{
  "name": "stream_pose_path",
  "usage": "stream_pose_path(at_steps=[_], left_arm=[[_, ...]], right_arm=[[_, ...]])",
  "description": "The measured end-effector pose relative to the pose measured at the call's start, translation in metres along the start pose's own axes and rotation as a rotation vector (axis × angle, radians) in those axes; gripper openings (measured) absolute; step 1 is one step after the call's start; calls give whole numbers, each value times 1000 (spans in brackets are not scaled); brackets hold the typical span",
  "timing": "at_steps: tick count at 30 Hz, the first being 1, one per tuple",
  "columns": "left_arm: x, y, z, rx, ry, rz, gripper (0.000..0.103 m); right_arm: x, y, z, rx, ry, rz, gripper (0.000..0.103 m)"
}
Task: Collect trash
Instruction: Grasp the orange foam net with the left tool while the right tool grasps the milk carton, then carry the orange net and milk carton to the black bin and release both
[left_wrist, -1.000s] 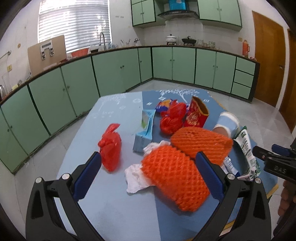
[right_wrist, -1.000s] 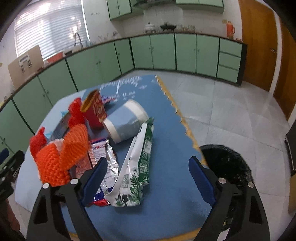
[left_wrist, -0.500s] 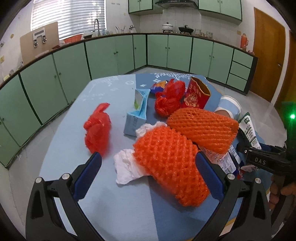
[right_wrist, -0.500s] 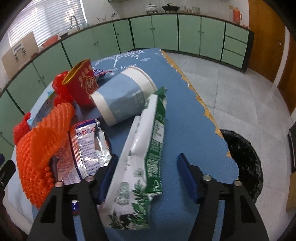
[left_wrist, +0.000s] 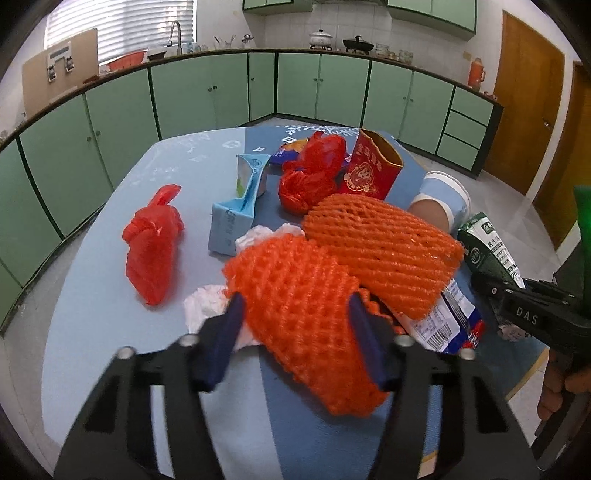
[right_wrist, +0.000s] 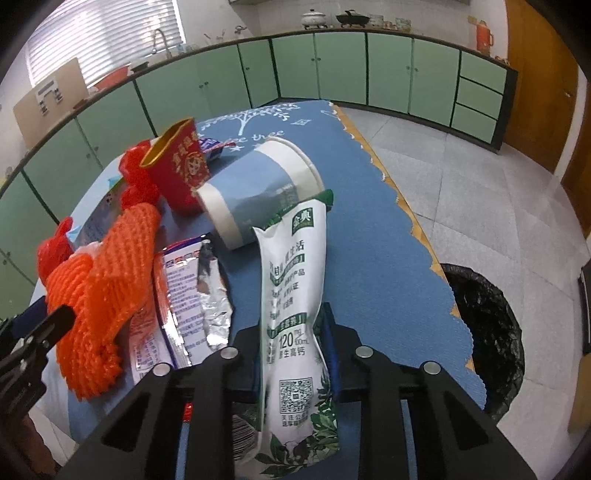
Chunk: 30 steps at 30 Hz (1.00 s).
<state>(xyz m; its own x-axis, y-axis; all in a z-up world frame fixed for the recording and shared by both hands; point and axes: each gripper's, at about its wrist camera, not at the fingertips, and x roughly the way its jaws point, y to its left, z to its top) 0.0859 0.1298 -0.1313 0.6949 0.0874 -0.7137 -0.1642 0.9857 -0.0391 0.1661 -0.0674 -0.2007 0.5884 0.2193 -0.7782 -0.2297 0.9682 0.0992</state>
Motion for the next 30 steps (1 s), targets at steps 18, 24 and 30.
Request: stream_pose_path(at_steps=[18, 24, 30], left_arm=[[-75, 3, 17, 6, -224, 9, 4], [-100, -13, 30, 29, -295, -39, 3], [-109, -49, 39, 87, -324, -142, 3]], right_arm=[[-50, -7, 4, 4, -126, 21, 26], [-78, -24, 6, 31, -190, 14, 26], [-105, -50, 4, 56, -251, -8, 26]])
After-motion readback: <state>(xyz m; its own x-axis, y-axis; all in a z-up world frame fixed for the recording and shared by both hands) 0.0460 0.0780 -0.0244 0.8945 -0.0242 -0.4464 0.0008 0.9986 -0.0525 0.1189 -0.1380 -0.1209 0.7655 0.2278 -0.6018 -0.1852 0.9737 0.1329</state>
